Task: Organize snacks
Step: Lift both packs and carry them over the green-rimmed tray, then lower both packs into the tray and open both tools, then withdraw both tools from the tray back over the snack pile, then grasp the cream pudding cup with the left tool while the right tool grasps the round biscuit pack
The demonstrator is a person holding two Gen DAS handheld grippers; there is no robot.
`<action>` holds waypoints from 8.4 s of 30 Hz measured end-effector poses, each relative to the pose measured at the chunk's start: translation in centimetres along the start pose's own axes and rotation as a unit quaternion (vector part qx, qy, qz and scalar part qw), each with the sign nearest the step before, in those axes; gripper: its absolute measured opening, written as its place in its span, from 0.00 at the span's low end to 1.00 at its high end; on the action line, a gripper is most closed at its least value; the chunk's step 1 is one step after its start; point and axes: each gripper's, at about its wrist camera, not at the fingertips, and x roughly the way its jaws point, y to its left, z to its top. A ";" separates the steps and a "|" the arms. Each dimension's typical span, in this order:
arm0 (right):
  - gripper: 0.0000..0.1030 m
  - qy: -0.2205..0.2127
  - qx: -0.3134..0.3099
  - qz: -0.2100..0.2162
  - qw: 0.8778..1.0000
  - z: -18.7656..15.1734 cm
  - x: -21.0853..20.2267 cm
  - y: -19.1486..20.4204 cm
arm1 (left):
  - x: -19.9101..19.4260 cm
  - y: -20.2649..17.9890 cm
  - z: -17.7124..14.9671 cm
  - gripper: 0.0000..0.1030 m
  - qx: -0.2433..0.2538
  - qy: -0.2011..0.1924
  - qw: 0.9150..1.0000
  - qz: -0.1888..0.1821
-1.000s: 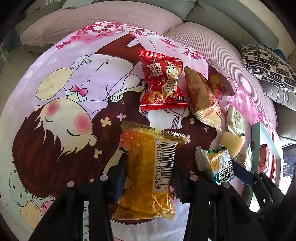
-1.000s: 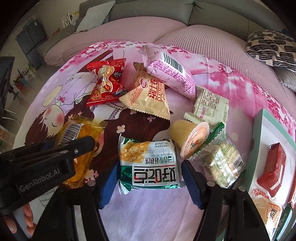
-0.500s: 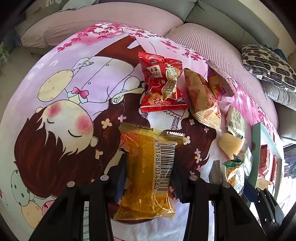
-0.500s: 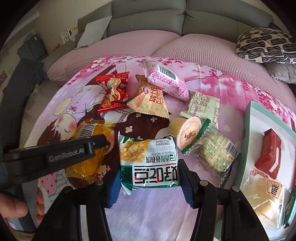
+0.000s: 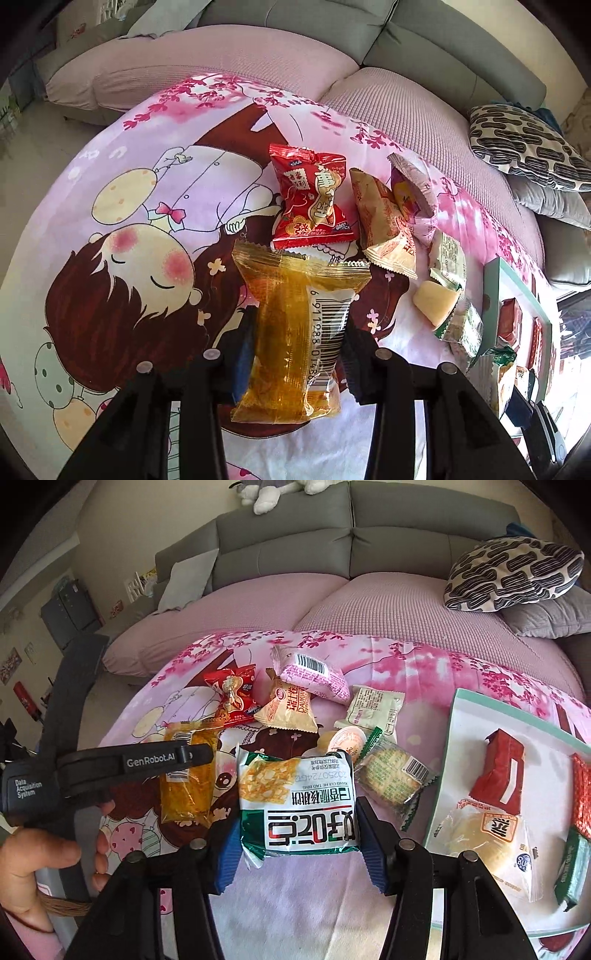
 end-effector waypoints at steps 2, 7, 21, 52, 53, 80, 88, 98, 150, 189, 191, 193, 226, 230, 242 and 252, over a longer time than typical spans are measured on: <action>0.57 -0.005 0.009 0.003 1.000 0.0 -0.4 -0.6 | -0.6 -0.1 0.1 0.41 0.001 -0.008 1.000 0.000; 0.57 -0.014 0.029 0.005 0.999 0.1 -1.2 -2.1 | -1.4 -0.6 0.1 0.41 0.007 -0.018 1.000 0.008; 0.57 -0.057 0.130 -0.067 0.988 -0.1 -5.1 -11.8 | -3.3 -5.3 -0.4 0.41 0.056 -0.038 0.998 0.009; 0.57 -0.046 0.266 -0.218 0.938 -3.3 -5.8 -26.5 | -0.3 -31.8 -2.1 0.42 0.290 -0.005 0.951 -0.104; 0.57 -0.045 0.268 -0.216 0.938 -3.4 -5.7 -26.6 | 0.2 -32.4 -2.3 0.42 0.294 -0.001 0.950 -0.103; 0.60 -0.026 0.249 -0.235 0.939 -3.4 -4.7 -27.7 | 4.5 -35.0 -4.0 0.70 0.268 0.030 0.961 -0.068; 0.77 -0.013 0.237 -0.225 0.945 -3.3 -4.2 -27.7 | 4.1 -33.9 -3.6 0.85 0.244 0.015 0.968 -0.049; 1.00 -0.027 0.217 -0.219 0.951 -3.1 -4.4 -27.2 | 2.8 -31.0 -2.4 0.91 0.197 -0.024 0.980 -0.023; 1.00 -0.088 0.205 -0.237 0.946 -2.7 -4.8 -21.6 | -0.7 -13.9 -0.3 1.00 0.121 -0.116 0.985 0.037; 0.85 0.022 -0.055 -0.067 0.996 3.0 4.3 -6.0 | 0.6 -7.3 2.5 1.00 0.084 -0.049 0.995 -0.008; 0.83 0.032 -0.056 -0.070 0.995 3.1 4.8 -6.1 | 1.2 -8.0 2.3 1.00 0.094 -0.039 0.995 -0.008; 0.80 0.038 -0.054 -0.076 0.995 3.2 5.1 -6.3 | 1.7 -8.5 2.1 1.00 0.101 -0.032 0.994 -0.009; 0.78 0.035 -0.061 -0.093 0.993 3.5 3.6 -8.6 | 6.6 -10.8 0.8 0.42 0.121 0.064 0.988 -0.077; 0.78 0.044 -0.098 -0.079 0.991 3.7 3.9 -7.1 | 6.3 -9.6 0.9 0.42 0.100 0.070 0.990 -0.067; 0.78 0.113 -0.185 -0.042 0.975 4.1 7.9 -5.0 | 5.7 -5.0 1.4 0.42 0.038 0.073 0.995 -0.049; 0.78 0.149 -0.164 0.005 0.975 3.6 8.5 -4.9 | 6.0 -4.8 1.7 0.42 0.035 0.076 0.995 -0.051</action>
